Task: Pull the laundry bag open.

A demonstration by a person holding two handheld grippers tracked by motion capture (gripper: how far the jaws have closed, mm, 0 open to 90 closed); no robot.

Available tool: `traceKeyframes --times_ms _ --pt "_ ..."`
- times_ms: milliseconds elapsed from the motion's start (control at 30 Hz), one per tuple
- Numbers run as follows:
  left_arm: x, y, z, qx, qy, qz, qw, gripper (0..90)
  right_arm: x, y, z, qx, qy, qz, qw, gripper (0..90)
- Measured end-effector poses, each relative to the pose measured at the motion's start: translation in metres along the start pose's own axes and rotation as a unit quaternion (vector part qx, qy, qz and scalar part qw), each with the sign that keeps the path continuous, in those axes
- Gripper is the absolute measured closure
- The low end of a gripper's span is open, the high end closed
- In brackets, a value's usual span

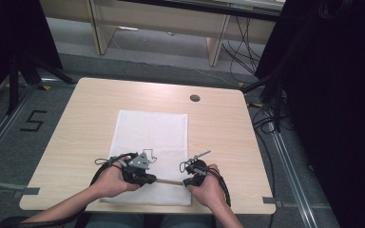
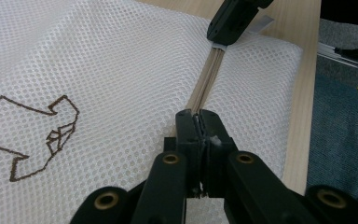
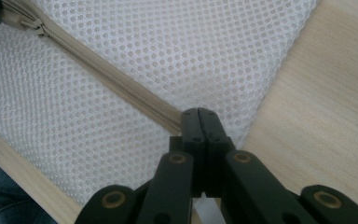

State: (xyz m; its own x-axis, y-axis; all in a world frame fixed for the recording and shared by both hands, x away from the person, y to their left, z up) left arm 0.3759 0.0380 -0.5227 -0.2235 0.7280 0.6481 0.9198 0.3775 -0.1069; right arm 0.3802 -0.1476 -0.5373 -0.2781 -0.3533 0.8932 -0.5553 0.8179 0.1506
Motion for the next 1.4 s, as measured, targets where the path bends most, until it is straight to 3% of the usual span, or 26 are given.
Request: traceKeyframes --times_ms 200,333,467,533,600,833,900,933,1000,1033,1100,1167,1267,1300,1333,1400 --pt "0.0000 0.0019 0.0030 0.006 -0.001 0.003 1.0000 87.3 -0.0011 0.0001 -0.0016 0.013 -0.003 0.001 0.9999 90.0" --pt "-0.0005 0.0001 0.0023 0.013 -0.006 0.003 0.9999 87.4 -0.0011 -0.0003 -0.0013 0.010 -0.005 -0.002 0.9999 90.0" --pt "-0.0005 0.0013 0.0029 0.007 -0.005 0.004 1.0000 87.3 -0.0006 0.0004 -0.0004 0.004 -0.003 -0.001 1.0000 90.0" --pt "-0.0006 0.0008 0.0036 0.015 -0.005 0.002 0.9999 87.3 -0.0007 0.0007 -0.0003 0.003 -0.004 -0.001 1.0000 90.0" --pt "0.0002 0.0028 0.0045 0.006 0.003 0.001 1.0000 87.3 -0.0006 0.0006 -0.0003 0.004 -0.003 -0.001 1.0000 90.0" --pt "-0.0026 0.0036 0.0054 0.014 0.007 0.000 0.9999 87.3 -0.0001 0.0000 0.0000 -0.002 -0.001 0.001 1.0000 90.0" --pt "-0.0031 0.0048 0.0045 0.001 0.008 0.002 1.0000 87.3 0.0000 0.0000 -0.0001 -0.002 0.000 0.002 1.0000 90.0" --pt "-0.0039 0.0032 0.0045 0.011 0.006 0.002 0.9999 87.3 -0.0001 0.0002 -0.0001 -0.002 0.000 0.001 1.0000 90.0" --pt "-0.0042 0.0035 0.0046 0.006 0.008 0.000 1.0000 87.3 -0.0002 0.0002 -0.0004 -0.003 0.000 0.003 1.0000 90.0" --pt "-0.0050 0.0025 0.0049 0.016 0.006 0.001 0.9999 87.3 -0.0002 0.0004 -0.0004 -0.003 0.000 0.003 1.0000 90.0" --pt "-0.0052 0.0035 0.0046 0.009 0.008 0.001 0.9999 87.3 -0.0005 0.0008 -0.0007 -0.002 0.000 0.002 1.0000 90.0" --pt "-0.0065 0.0023 0.0040 0.021 0.005 -0.001 0.9998 87.3 -0.0011 0.0000 -0.0014 0.006 -0.004 0.001 1.0000 90.0" --pt "-0.0074 0.0043 0.0042 0.006 0.014 0.000 0.9999 87.3 -0.0011 0.0001 -0.0014 0.007 -0.004 0.001 1.0000 90.0" --pt "-0.0084 0.0029 0.0046 0.018 0.012 -0.002 0.9998 87.3 -0.0011 0.0000 -0.0013 0.007 -0.004 0.001 1.0000 90.0" --pt "-0.0081 0.0042 0.0050 0.006 0.016 0.000 0.9998 87.3 -0.0011 0.0001 -0.0013 0.006 -0.004 0.001 1.0000 90.0" --pt "-0.0081 0.0032 0.0058 0.019 0.014 0.000 0.9997 87.3 -0.0011 -0.0001 -0.0013 0.007 -0.005 0.000 1.0000 90.0"
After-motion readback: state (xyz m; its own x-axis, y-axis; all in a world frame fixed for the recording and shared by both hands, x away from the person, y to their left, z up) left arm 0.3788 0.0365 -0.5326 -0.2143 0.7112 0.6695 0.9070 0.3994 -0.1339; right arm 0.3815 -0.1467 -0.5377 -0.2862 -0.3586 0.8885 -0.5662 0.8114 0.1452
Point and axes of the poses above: each handheld gripper's, and its own axes: x roughly backward along the jaws, z roughly out of its underside, y roughly to its left, the point moved 6 cm from there along -x, roughly forward along the jaws, and after that the axes turned 4 degrees about -y, right-handed, at the moved point
